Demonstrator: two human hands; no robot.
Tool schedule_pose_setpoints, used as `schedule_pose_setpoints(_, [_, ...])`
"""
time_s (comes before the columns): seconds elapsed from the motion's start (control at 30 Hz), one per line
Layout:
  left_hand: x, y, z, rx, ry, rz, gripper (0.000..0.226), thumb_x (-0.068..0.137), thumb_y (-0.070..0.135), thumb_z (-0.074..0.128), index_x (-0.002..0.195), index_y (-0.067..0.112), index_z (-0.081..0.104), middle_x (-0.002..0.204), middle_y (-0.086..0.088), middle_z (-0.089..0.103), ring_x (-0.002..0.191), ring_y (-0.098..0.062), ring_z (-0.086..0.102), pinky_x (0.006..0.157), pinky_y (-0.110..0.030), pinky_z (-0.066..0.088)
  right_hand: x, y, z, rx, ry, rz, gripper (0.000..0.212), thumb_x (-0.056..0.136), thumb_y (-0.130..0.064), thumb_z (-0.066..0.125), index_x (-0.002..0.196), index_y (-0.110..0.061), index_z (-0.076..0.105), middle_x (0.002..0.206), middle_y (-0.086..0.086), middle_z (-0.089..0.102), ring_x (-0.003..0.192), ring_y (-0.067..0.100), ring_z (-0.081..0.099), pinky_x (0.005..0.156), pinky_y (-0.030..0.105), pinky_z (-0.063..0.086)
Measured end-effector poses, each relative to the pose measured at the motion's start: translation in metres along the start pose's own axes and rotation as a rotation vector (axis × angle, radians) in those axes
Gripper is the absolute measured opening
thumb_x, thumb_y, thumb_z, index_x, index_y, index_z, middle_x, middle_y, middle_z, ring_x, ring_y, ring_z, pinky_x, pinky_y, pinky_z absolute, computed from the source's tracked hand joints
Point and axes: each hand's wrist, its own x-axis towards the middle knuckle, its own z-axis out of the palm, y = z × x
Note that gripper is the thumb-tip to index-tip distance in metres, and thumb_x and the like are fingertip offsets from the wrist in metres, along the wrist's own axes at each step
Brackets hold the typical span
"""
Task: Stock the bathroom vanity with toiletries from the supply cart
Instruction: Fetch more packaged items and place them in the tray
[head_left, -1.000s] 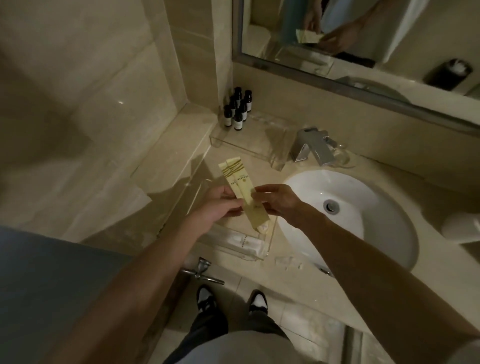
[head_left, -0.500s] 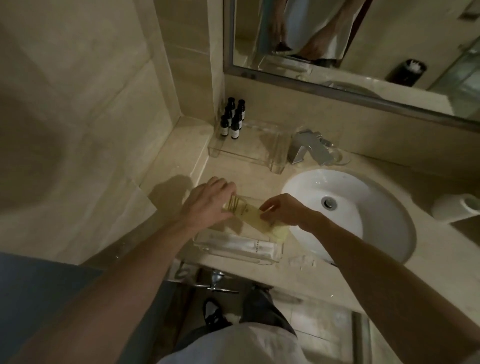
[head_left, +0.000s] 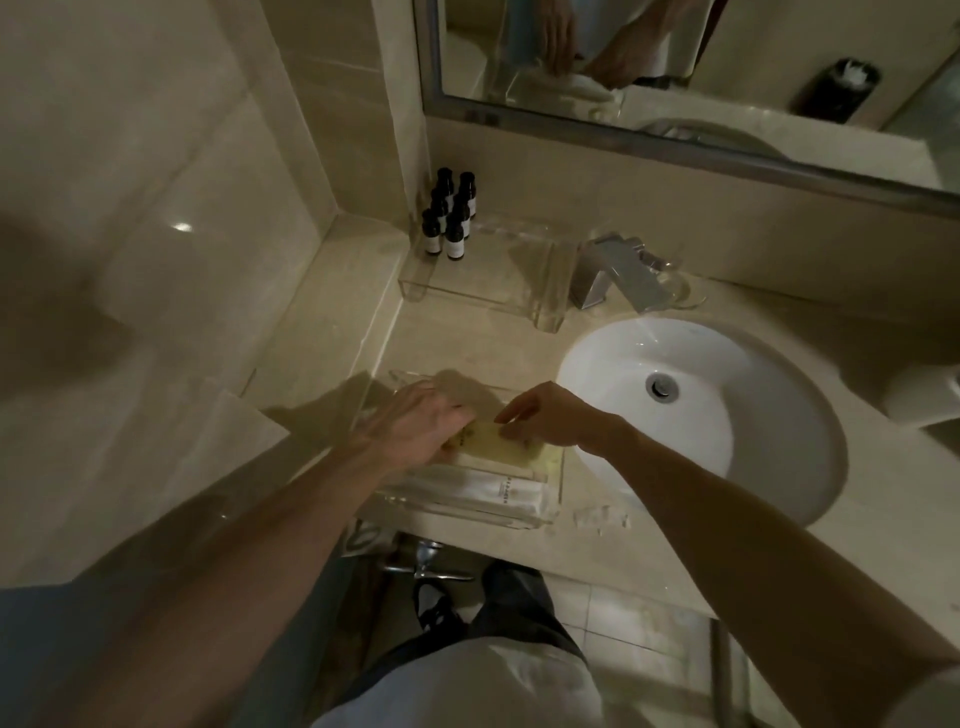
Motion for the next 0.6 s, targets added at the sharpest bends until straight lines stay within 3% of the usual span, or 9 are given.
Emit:
schedule_pose_setpoints(0.13, [0.0,-0.008,0.002,-0.021,-0.017,-0.082,0.017,0.093,0.038,0.059,0.107,0.028,0.061,0.089,0.002,0.063,0.079,-0.018,0.06,0.075,-0.037,0.05,0.008,-0.007,0.011,-0.266,0.034,-0.074,0.028,0.088,-0.03,0.075,0.116,-0.024,0.073,0.103,-0.006,0.072,0.082,0.009,0.067,0.068,0.021,0.053])
schedule_pose_setpoints(0.23, [0.0,-0.014,0.008,-0.113,-0.074,-0.091,0.025,0.091,0.037,0.045,0.101,0.026,0.065,0.085,0.003,0.064,0.07,-0.009,0.06,0.071,-0.036,0.056,0.01,-0.009,0.018,-0.529,0.106,-0.18,0.047,0.087,-0.037,0.076,0.13,-0.029,0.059,0.12,-0.004,0.068,0.101,0.017,0.065,0.086,0.032,0.053])
schedule_pose_setpoints(0.27, [0.001,-0.016,0.011,-0.127,-0.066,-0.134,0.019,0.092,0.03,0.051,0.105,0.03,0.065,0.083,0.006,0.065,0.069,-0.006,0.061,0.068,-0.035,0.059,0.01,-0.007,0.02,-0.595,0.126,-0.214,0.051,0.087,-0.037,0.075,0.133,-0.029,0.055,0.122,-0.003,0.066,0.106,0.019,0.063,0.089,0.034,0.051])
schedule_pose_setpoints(0.33, [0.004,-0.027,0.022,-0.169,-0.076,-0.23,0.034,0.089,0.017,0.065,0.112,0.041,0.062,0.085,0.009,0.066,0.071,-0.007,0.064,0.067,-0.034,0.061,0.008,-0.005,0.024,-0.732,0.156,-0.297,0.053,0.089,-0.034,0.071,0.137,-0.025,0.05,0.123,0.001,0.065,0.106,0.022,0.061,0.09,0.035,0.051])
schedule_pose_setpoints(0.43, [0.0,-0.037,0.029,-0.175,-0.117,-0.252,0.045,0.086,0.027,0.069,0.119,0.051,0.052,0.106,0.006,0.065,0.088,-0.015,0.064,0.078,-0.039,0.059,0.007,0.005,0.035,-0.8,0.184,-0.392,0.05,0.091,-0.027,0.065,0.135,-0.018,0.045,0.114,0.007,0.066,0.096,0.026,0.063,0.082,0.039,0.055])
schedule_pose_setpoints(0.53, [-0.003,-0.039,0.024,0.024,-0.113,-0.16,0.045,0.093,0.044,0.059,0.136,0.033,0.053,0.121,0.002,0.066,0.105,-0.023,0.064,0.089,-0.042,0.054,0.008,0.009,0.047,-0.752,0.194,-0.372,0.043,0.091,-0.021,0.063,0.13,-0.017,0.043,0.107,0.009,0.066,0.087,0.025,0.061,0.075,0.04,0.056])
schedule_pose_setpoints(0.6, [-0.002,-0.042,0.029,0.081,-0.092,-0.119,0.042,0.097,0.041,0.056,0.135,0.025,0.056,0.118,0.0,0.068,0.103,-0.024,0.066,0.087,-0.042,0.054,0.011,0.012,0.054,-0.731,0.222,-0.356,0.039,0.091,-0.019,0.062,0.126,-0.016,0.045,0.104,0.01,0.066,0.085,0.025,0.059,0.075,0.042,0.056])
